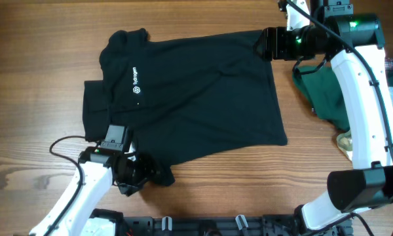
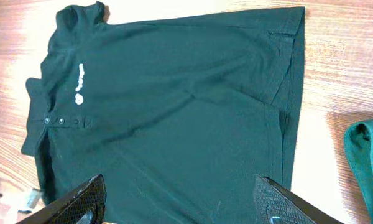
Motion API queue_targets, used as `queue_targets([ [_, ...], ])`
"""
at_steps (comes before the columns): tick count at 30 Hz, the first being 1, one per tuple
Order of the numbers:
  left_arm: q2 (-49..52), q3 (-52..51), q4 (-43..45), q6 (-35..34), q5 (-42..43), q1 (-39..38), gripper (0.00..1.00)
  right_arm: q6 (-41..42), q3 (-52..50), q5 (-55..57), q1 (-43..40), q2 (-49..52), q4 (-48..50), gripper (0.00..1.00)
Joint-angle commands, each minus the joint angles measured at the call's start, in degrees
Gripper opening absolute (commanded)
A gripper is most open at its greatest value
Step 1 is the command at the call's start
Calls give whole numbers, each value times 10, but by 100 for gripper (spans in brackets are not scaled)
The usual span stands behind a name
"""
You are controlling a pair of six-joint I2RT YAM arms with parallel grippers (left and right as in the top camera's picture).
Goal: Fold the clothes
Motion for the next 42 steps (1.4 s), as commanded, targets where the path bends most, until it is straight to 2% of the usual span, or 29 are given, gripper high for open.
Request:
queue_targets([
  [1, 40, -4, 25, 26, 9, 1, 49, -9, -4, -8, 1, -5, -3, 77],
  [2, 55, -4, 29, 16, 9, 1, 36, -12, -4, -8, 1, -5, -3, 77],
  [5, 67, -4, 42, 1, 9, 1, 7, -14, -4, -4, 1, -5, -6, 77],
  [6, 66, -4, 45, -10, 9, 1, 4, -15, -4, -4, 1, -5, -7, 76],
  [10, 64, 26, 5, -12, 75, 1, 4, -18, -4, -2, 1, -5, -9, 77],
  [16, 28, 151, -100, 23, 68, 1, 4, -18, -4, 4, 1, -5, -7, 77],
  [20, 19, 211, -128, 48, 13, 1, 4, -18, -4, 4, 1, -5, -5, 77],
  [27, 83, 211, -39, 55, -141, 1, 4, -18, -4, 4, 1, -5, -2, 77],
  [33, 171, 211, 44, 64, -126, 1, 4, -18, -4, 4, 1, -5, -5, 76],
  [42, 176, 236, 208, 71, -121, 4, 4, -18, -4, 4, 1, -5, -5, 77],
])
